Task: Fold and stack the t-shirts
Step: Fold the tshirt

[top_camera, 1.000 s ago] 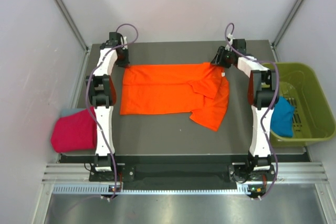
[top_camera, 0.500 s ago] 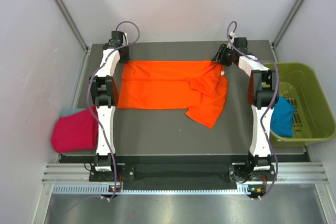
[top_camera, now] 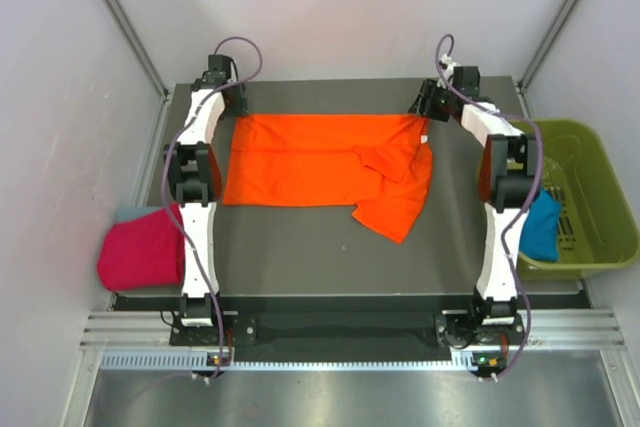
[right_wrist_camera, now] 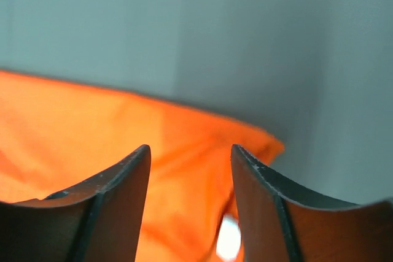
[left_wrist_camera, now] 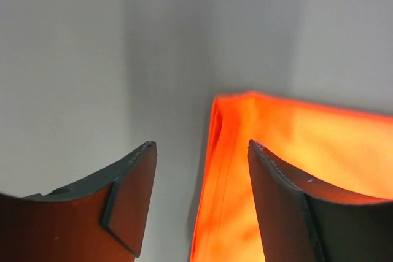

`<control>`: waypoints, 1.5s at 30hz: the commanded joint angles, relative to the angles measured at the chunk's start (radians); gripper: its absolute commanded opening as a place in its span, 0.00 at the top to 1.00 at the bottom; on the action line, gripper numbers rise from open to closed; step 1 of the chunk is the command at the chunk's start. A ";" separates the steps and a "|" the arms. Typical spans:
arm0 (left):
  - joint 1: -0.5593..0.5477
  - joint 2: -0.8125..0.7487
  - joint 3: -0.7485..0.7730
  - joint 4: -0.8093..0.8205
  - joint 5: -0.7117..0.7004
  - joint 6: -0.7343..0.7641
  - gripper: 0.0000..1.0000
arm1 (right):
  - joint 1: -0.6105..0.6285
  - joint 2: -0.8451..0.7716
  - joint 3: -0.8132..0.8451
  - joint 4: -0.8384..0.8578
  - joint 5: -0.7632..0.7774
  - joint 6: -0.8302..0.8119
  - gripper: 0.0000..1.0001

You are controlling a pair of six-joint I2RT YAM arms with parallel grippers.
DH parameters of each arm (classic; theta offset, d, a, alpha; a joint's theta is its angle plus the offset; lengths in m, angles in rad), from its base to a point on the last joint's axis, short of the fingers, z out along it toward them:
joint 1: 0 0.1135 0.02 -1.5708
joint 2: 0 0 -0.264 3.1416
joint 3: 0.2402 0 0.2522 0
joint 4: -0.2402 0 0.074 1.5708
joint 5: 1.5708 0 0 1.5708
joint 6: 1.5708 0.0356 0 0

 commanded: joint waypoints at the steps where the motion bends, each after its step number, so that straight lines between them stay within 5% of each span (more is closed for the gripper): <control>1: 0.002 -0.320 -0.061 -0.009 -0.030 0.008 0.33 | 0.005 -0.303 -0.071 0.003 -0.001 -0.164 0.42; 11: 0.017 -0.764 -0.741 0.045 0.046 -0.044 0.26 | 0.143 -0.709 -0.469 -0.306 -0.092 -0.775 0.40; 17: 0.025 -0.864 -0.952 0.051 0.164 -0.107 0.37 | 0.353 -0.857 -0.703 -0.563 -0.075 -1.069 0.45; 30: 0.052 -1.004 -1.052 0.051 0.223 -0.136 0.39 | 0.625 -0.996 -1.015 -0.480 0.109 -1.140 0.49; 45: 0.098 -1.027 -1.075 0.046 0.249 -0.155 0.39 | 0.657 -0.803 -0.983 -0.346 0.223 -1.149 0.55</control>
